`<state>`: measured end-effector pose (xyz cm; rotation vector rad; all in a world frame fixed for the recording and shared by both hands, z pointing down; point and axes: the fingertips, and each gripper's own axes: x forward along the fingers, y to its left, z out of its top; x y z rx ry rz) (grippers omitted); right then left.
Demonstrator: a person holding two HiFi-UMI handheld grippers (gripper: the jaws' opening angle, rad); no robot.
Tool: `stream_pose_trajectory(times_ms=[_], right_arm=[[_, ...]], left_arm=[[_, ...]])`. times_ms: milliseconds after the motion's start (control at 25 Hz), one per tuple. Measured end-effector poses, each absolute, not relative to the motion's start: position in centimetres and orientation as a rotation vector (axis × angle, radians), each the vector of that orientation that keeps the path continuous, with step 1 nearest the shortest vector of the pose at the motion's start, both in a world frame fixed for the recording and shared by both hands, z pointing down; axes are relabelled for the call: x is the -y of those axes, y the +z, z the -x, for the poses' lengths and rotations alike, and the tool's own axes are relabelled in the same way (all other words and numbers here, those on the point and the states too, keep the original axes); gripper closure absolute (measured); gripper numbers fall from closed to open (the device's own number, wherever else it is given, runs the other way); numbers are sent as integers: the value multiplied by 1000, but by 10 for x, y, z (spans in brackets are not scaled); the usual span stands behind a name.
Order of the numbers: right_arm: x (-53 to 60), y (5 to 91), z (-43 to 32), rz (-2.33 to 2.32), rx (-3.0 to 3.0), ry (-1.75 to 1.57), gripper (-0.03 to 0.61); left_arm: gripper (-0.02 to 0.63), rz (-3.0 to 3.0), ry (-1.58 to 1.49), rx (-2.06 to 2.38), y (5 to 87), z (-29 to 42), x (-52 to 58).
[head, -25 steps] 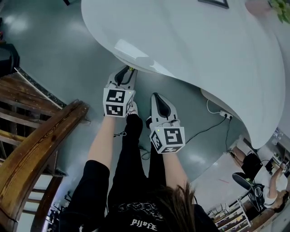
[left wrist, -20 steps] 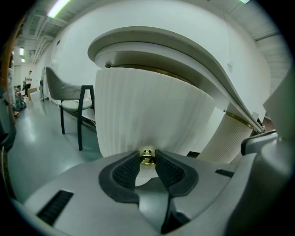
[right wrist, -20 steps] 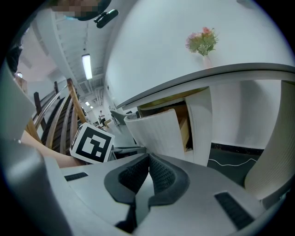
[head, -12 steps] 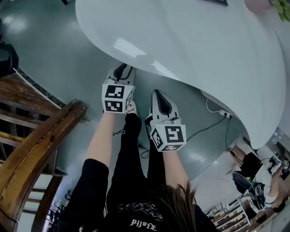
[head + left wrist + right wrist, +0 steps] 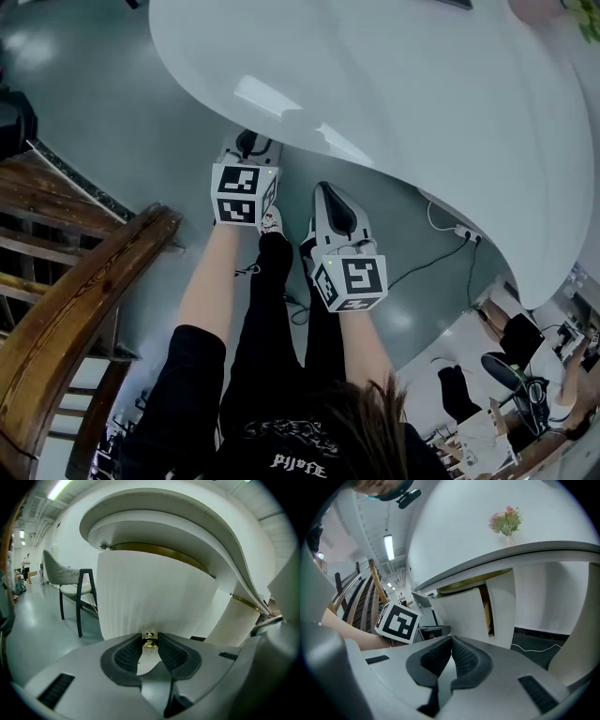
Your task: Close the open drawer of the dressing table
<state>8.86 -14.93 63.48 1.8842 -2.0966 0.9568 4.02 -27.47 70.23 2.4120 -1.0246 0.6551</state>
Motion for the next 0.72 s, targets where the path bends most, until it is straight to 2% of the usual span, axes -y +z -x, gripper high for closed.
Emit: stream_pose_trajectory(times_ms=[720], right_arm=[[170,636,-100,-1912,2108,938,552]], left_arm=[[494,-2448,619,1039,699,-56,294]])
